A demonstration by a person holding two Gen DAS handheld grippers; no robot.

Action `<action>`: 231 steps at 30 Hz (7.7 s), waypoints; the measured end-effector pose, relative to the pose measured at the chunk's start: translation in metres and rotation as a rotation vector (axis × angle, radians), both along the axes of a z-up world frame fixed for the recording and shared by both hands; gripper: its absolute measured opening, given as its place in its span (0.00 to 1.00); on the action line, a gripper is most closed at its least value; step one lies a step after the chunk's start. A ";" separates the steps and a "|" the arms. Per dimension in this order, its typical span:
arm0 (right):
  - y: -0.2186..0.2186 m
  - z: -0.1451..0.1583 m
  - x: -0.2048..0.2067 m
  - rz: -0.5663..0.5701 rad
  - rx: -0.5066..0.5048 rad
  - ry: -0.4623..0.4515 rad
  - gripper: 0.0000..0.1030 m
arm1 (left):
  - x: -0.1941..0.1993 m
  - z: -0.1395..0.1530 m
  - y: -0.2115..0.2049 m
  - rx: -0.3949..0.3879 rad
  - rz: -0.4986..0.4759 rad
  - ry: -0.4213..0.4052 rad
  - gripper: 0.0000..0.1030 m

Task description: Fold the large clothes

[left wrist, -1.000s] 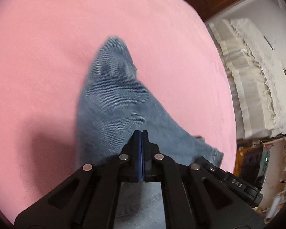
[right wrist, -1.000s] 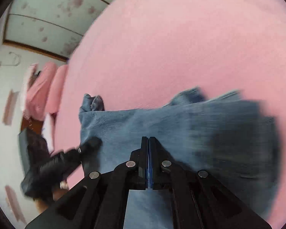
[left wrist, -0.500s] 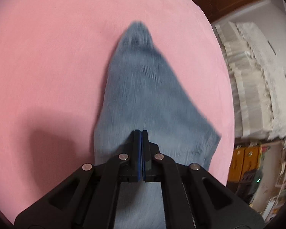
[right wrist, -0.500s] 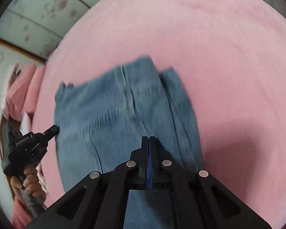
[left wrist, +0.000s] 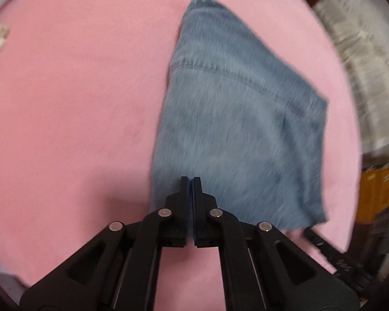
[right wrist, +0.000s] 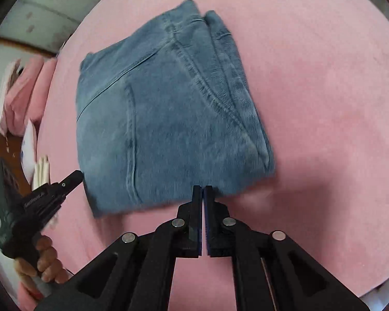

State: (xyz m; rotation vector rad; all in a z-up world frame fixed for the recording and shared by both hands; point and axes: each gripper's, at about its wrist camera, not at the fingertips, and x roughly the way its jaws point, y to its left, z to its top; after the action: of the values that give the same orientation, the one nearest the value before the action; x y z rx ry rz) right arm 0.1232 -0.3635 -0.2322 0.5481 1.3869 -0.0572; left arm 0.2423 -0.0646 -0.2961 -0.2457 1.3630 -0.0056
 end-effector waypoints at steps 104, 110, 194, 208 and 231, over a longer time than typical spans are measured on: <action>-0.079 0.048 0.048 0.349 0.402 -0.213 0.23 | -0.045 0.049 0.057 -0.172 0.114 -0.029 0.41; -0.024 0.050 0.017 0.530 0.427 -0.058 0.21 | -0.105 0.082 0.084 -0.139 0.174 0.072 0.41; 0.035 -0.035 -0.136 0.366 -0.177 -0.030 0.97 | -0.233 0.175 0.116 0.115 0.116 -0.058 0.67; -0.037 0.078 -0.170 0.248 -0.160 -0.155 0.99 | -0.236 0.299 -0.017 0.093 -0.117 -0.245 0.67; -0.004 0.181 -0.230 0.382 -0.219 -0.341 1.00 | -0.298 0.335 -0.025 0.173 0.002 -0.275 0.69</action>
State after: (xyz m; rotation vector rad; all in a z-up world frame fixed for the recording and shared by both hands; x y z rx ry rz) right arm -0.1068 -0.3678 -0.0508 0.0964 1.1129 0.1841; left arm -0.0561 -0.0898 0.0386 -0.0961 1.0823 0.0770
